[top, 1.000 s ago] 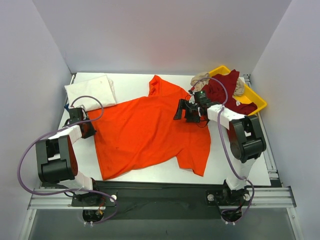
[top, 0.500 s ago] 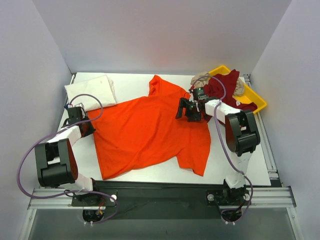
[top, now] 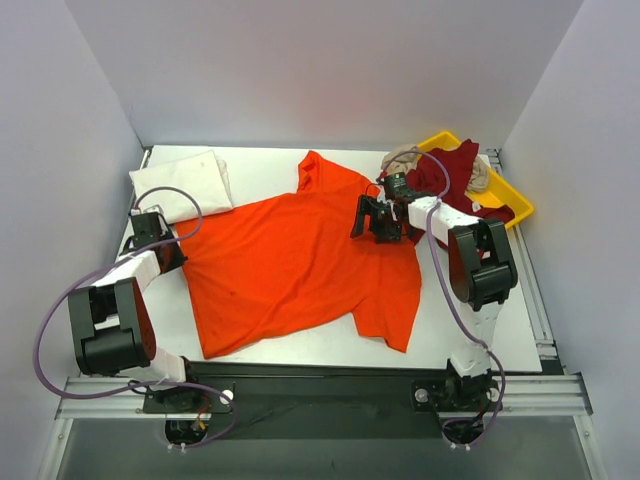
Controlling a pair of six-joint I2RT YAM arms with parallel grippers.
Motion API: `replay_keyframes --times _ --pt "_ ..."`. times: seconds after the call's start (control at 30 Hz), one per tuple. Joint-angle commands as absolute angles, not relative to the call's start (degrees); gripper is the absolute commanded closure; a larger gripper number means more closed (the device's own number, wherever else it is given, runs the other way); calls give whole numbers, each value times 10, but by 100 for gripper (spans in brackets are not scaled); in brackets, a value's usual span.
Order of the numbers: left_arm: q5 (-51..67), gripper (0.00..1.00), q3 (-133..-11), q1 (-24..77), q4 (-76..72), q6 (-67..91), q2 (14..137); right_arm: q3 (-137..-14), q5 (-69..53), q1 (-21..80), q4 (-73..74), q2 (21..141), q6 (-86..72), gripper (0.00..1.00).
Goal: Fold and stack the t-shirts
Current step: Flatten out the tshirt
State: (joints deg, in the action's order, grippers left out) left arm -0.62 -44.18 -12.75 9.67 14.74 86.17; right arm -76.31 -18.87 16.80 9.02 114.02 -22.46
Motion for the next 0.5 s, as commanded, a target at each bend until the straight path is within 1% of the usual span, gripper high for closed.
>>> replay_keyframes --times 0.0,0.33,0.37,0.43,0.47 --pt "-24 100 -478 -134 85 134 865 -767 -155 160 127 1165 -213 23" --pt "-13 100 -503 -135 78 128 887 -770 -151 158 134 1166 -210 23" --pt "-7 88 -503 -135 79 130 888 -770 -151 158 134 1165 -210 23" --pt "-5 72 -498 -134 78 132 882 -768 -155 159 134 1162 -210 23" --pt "-6 61 -497 -135 78 134 878 -768 -155 160 134 1160 -208 23"
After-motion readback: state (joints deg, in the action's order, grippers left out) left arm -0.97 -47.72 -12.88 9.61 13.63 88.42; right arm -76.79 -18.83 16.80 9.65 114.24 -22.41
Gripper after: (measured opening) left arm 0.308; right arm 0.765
